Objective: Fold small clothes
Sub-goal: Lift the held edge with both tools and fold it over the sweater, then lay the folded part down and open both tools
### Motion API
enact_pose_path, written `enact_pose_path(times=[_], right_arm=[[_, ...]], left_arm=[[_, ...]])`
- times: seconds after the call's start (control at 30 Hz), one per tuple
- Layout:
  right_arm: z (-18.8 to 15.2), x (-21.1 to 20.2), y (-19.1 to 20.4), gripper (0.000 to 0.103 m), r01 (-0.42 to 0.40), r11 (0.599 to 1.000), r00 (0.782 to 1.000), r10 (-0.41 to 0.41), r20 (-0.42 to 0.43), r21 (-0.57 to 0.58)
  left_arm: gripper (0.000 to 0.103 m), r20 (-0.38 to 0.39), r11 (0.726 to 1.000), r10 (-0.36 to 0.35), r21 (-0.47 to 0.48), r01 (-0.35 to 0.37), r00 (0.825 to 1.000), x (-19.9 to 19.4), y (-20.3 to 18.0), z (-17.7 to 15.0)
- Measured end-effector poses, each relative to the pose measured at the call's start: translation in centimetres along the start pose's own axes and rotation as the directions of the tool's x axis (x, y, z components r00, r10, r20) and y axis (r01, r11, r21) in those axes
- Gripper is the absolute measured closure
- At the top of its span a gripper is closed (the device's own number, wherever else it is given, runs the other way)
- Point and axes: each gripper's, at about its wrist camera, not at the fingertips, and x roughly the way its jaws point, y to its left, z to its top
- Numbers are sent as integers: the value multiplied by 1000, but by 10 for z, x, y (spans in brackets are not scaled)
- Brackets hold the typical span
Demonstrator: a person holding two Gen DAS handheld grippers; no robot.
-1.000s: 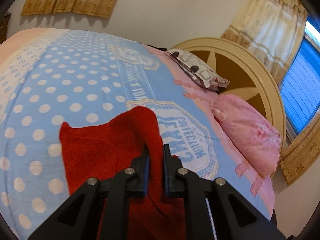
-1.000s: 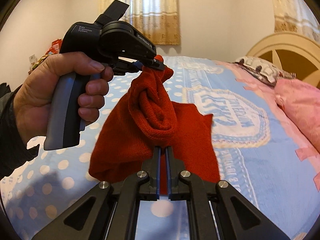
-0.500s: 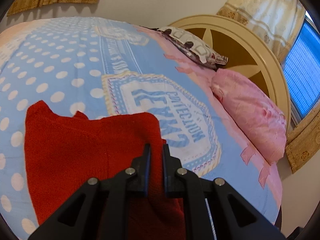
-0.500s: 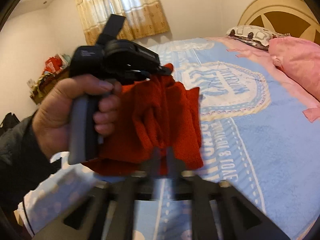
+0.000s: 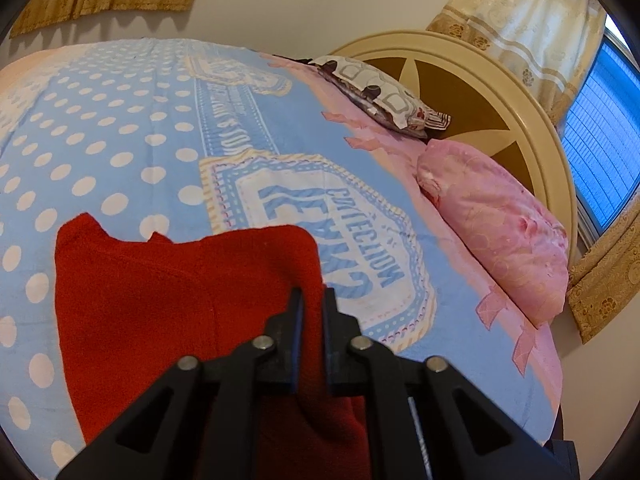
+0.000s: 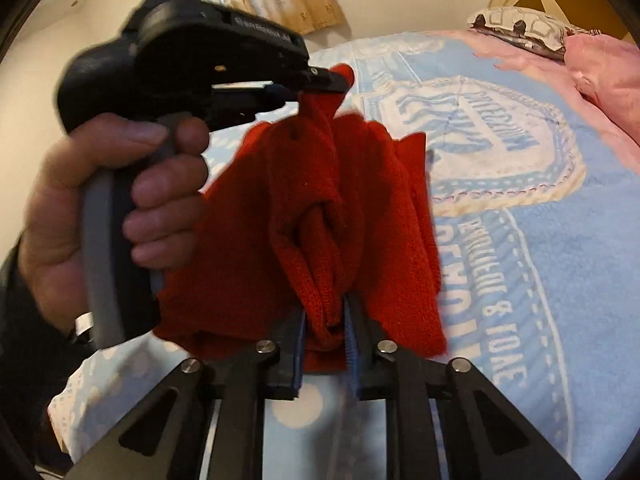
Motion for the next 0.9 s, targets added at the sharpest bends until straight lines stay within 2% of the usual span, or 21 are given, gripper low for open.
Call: enact_pose_path(times=[0.13, 0.27, 0.37, 0.43, 0.47, 0.5, 0.57, 0.63, 0.7, 0.73, 0.8, 0.9], right_arm=[[0, -21, -2, 88, 23, 1000, 999, -23, 38, -12], [-6, -18, -18, 88, 77, 997, 997, -77, 13, 23], [-12, -12, -27, 88, 72, 997, 997, -72, -17, 35], [-12, -8, -28, 88, 74, 997, 997, -73, -28, 34], [-12, -7, -30, 88, 73, 997, 997, -71, -32, 38], [-12, -6, -32, 88, 72, 996, 997, -70, -36, 47], [-13, -4, -36, 88, 63, 996, 997, -61, -43, 62], [-11, -6, -39, 87, 55, 995, 998, -52, -40, 79], [-9, -10, -46, 77, 54, 993, 998, -51, -35, 103], [-8, -14, -47, 62, 62, 993, 998, -58, -37, 104], [-5, -26, -48, 48, 106, 991, 994, -105, -11, 82], [11, -44, -39, 48, 130, 991, 991, -131, 30, 37]], left_arm=[[95, 7, 1000, -17, 20, 17, 1000, -1, -10, 4], [95, -1, 999, -21, 37, 21, 1000, 8, -18, 0], [90, -2, 998, 15, 58, -15, 1000, 9, -21, -4], [72, -2, 997, 48, 60, -48, 999, 7, -18, -5], [56, -8, 995, 71, 73, -70, 997, 5, -17, -5], [51, 5, 992, 93, 83, -93, 996, -2, -14, -5], [50, 51, 989, 93, 108, -98, 994, -18, -12, -7], [42, 110, 975, 132, 165, -149, 985, -41, -10, -15], [33, 152, 959, 176, 196, -205, 972, -59, -3, -30], [32, 157, 954, 187, 207, -218, 970, -63, 1, -35], [32, 146, 941, 228, 221, -256, 963, -72, 13, -55], [32, 147, 936, 249, 218, -277, 957, -81, 30, -79]])
